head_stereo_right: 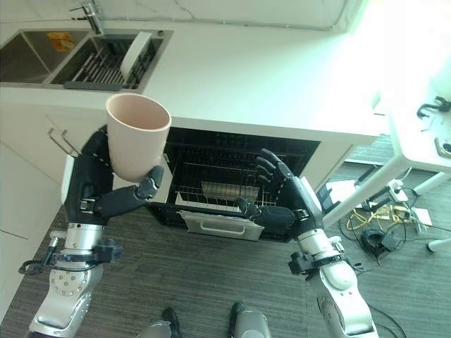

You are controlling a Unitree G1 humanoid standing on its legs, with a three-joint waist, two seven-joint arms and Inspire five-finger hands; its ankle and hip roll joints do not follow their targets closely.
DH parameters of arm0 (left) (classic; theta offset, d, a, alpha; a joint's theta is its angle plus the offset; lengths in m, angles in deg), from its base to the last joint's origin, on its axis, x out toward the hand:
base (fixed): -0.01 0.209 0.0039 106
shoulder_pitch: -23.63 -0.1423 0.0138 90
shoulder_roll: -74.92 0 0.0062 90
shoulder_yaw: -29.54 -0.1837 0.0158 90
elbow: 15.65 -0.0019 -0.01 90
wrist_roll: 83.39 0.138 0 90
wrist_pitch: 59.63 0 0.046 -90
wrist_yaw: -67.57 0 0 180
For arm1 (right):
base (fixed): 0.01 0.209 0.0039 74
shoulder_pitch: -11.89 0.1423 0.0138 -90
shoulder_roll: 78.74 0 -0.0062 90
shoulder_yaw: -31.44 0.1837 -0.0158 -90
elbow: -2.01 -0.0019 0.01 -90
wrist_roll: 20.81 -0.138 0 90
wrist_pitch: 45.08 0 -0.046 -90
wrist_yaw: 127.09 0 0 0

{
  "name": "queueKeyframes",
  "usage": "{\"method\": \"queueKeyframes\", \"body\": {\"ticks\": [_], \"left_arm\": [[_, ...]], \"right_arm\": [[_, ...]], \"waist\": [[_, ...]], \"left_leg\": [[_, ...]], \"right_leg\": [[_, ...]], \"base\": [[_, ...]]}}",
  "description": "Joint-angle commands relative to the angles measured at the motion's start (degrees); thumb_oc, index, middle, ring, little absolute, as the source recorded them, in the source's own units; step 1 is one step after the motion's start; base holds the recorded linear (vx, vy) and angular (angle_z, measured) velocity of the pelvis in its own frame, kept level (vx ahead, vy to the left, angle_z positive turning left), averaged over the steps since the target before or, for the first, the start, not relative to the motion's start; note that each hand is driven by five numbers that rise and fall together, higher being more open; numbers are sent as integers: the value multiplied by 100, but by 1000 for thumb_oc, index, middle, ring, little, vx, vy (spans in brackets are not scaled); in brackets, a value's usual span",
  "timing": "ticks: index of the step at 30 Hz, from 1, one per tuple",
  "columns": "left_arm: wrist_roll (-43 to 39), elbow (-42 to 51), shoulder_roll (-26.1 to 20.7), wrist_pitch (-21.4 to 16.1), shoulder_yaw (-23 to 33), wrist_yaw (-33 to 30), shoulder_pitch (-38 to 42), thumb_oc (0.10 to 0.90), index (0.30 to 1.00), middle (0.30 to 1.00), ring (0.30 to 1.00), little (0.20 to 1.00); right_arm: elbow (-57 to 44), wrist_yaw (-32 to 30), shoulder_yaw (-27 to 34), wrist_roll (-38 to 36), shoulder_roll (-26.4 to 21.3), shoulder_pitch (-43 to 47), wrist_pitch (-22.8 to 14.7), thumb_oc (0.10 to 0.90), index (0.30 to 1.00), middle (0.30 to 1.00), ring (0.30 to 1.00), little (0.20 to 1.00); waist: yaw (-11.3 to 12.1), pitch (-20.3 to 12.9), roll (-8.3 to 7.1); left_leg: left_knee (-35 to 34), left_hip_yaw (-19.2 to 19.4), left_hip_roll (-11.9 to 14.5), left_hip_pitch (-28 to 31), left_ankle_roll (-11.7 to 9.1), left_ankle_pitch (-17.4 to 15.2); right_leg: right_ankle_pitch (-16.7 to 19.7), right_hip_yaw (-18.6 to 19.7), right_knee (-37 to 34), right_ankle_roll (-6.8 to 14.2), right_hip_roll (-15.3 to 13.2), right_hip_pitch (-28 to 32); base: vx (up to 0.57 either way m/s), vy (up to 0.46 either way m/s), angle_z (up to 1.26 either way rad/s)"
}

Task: Place the dishes in the dishwasher.

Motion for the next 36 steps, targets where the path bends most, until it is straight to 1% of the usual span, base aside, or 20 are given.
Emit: {"method": "queueKeyframes", "body": {"ticks": [1, 5, 8, 10, 11, 12, 13, 16, 17, 18, 19, 20, 21, 24, 29, 32, 33, 34, 35, 36], "left_arm": [[266, 296, -133, -767, 223, -334, 619, 400, 300, 300, 300, 300], [740, 25, -134, -683, 80, -437, 813, 400, 300, 300, 300, 300], [959, -292, -199, -540, -38, -302, 1046, 400, 300, 300, 300, 300], [1204, -452, -275, -512, -138, -148, 1200, 400, 300, 300, 300, 300], [1293, -545, -310, -571, -194, -137, 1246, 400, 300, 300, 300, 300], [1539, -713, -358, -676, -301, -161, 1333, 400, 300, 300, 300, 300], [1660, -803, -398, -685, -359, -180, 1401, 400, 300, 300, 300, 300], [1879, -1060, -551, -589, -547, -361, 1727, 400, 300, 300, 300, 300], [1976, -1116, -562, -558, -618, -504, 1778, 400, 300, 300, 300, 300], [2083, -1111, -539, -528, -603, -622, 1800, 400, 300, 300, 300, 300], [2220, -1164, -561, -659, -665, -940, 1853, 400, 300, 300, 300, 300], [2285, -1136, -537, -648, -665, -1049, 1866, 400, 300, 300, 300, 300], [2568, -1215, -410, -551, -812, -1214, 1860, 400, 300, 300, 300, 300], [3007, -1289, -332, -667, -1058, -1584, 1766, 400, 300, 300, 300, 300], [3096, -1322, -218, -751, -1380, -1990, 1742, 400, 300, 300, 300, 300], [3059, -1257, -132, -803, -1428, -2246, 1584, 400, 300, 300, 300, 300], [3057, -1233, -80, -815, -1408, -2343, 1488, 400, 300, 300, 300, 300], [3048, -1230, -63, -821, -1408, -2409, 1458, 400, 300, 300, 300, 300], [3064, -1265, -29, -835, -1425, -2525, 1485, 400, 300, 300, 300, 300], [3066, -1277, -25, -838, -1430, -2539, 1498, 400, 300, 300, 300, 300]], "right_arm": [[-488, 168, 82, -154, -21, 537, -631, 800, 900, 900, 900, 900], [-478, 278, 174, -653, -104, 660, -507, 800, 900, 900, 900, 900], [-553, 322, 148, -1019, 157, 641, -493, 800, 900, 900, 900, 900], [-561, 402, 141, -1413, 319, 619, -490, 800, 900, 900, 900, 900], [-546, 500, 124, -1619, 375, 638, -510, 800, 900, 900, 900, 900], [-518, 741, 20, -1929, 478, 708, -511, 800, 900, 900, 900, 900], [-484, 855, -65, -2004, 515, 785, -503, 800, 900, 900, 900, 900], [-384, 1113, -356, -2210, 569, 1152, -616, 800, 900, 900, 900, 900], [-390, 1174, -403, -2309, 617, 1247, -585, 800, 900, 900, 900, 900], [-376, 1160, -459, -2454, 629, 1362, -577, 800, 900, 900, 900, 900], [-390, 1033, -496, -2637, 662, 1507, -495, 800, 900, 900, 900, 900], [-345, 1019, -520, -2863, 695, 1602, -434, 800, 900, 900, 900, 900], [-183, 917, -672, -3070, 912, 1912, -311, 800, 900, 900, 900, 900], [-320, 751, -855, -3150, 903, 1959, -213, 800, 900, 900, 900, 900], [-272, 389, -927, -3093, 885, 2081, -225, 800, 900, 900, 900, 900], [-225, 194, -840, -2961, 780, 2079, -216, 800, 900, 900, 900, 900], [-256, 207, -782, -2920, 694, 2013, -236, 800, 900, 900, 900, 900], [-273, 179, -793, -2883, 670, 1993, -289, 800, 900, 900, 900, 900], [-274, 113, -831, -2797, 691, 2012, -416, 800, 900, 900, 900, 900], [-271, 103, -839, -2776, 698, 2016, -449, 800, 900, 900, 900, 900]], "waist": [[-6, -581, -17], [16, -657, -98], [38, -698, -193], [42, -674, -246], [37, -653, -244], [29, -607, -211], [33, -571, -206], [200, -506, -358], [223, -497, -392], [280, -494, -400], [315, -511, -394], [340, -532, -398], [397, -613, -390], [361, -729, -350], [251, -779, -318], [257, -751, -395], [307, -707, -434], [330, -678, -416], [340, -633, -309], [338, -629, -295]], "left_leg": [[50, 99, 66, -116, -128, -302], [50, -29, -150, 34, -41, -485], [50, -13, -326, 146, 126, -686], [50, -65, -400, 177, 246, -763], [50, -88, -409, 184, 303, -773], [50, -182, -403, 192, 396, -786], [50, -236, -403, 199, 421, -796], [50, -87, -409, 181, 315, -761], [50, -58, -403, 207, 312, -799], [50, -14, -342, 217, 286, -773], [50, 24, -263, 257, 244, -767], [50, 41, -222, 269, 210, -747], [50, 132, -48, 318, 98, -691], [50, 230, 211, 433, -43, -603], [50, 378, 459, 524, -185, -448], [50, 454, 288, 688, -187, -117], [50, 280, 65, 659, -145, -78], [50, 176, -93, 558, -90, -274], [50, 73, -173, 341, -56, -389], [50, 57, -171, 306, -56, -393]], "right_leg": [[-95, 58, -691, 642, -138, 464], [-58, 132, -691, 763, -280, 536], [83, 76, -691, 1016, -520, 650], [322, -10, -691, 1115, -556, 788], [476, -38, -691, 1151, -511, 858], [824, -42, -691, 1207, -387, 913], [916, 11, -691, 1199, -363, 862], [571, 49, -691, 1194, -766, 382], [811, 94, -691, 1196, -831, 307], [666, 110, -691, 1243, -860, 262], [569, 75, -691, 1222, -874, 271], [497, 62, -691, 1215, -847, 278], [359, 5, -691, 1143, -790, 357], [191, -51, -691, 975, -658, 521], [90, -63, -691, 760, -422, 560], [67, 70, -691, 610, -343, 565], [67, 160, -691, 594, -340, 583], [79, 193, -691, 633, -329, 582], [82, 191, -691, 700, -284, 588], [81, 179, -691, 707, -281, 588]], "base": [[72, 234, 2], [106, 356, -11], [193, 397, -16], [151, 243, -12], [121, 154, 1], [87, 81, -1], [53, -39, -7], [-22, -197, -20], [4, -230, -55], [57, -254, -46], [70, -273, -36], [156, -381, -11], [165, -338, -7], [216, -376, -1], [100, -292, 4], [102, -198, 3], [53, -21, 1], [34, 80, 0], [3, 113, 0], [10, 125, 3]]}}
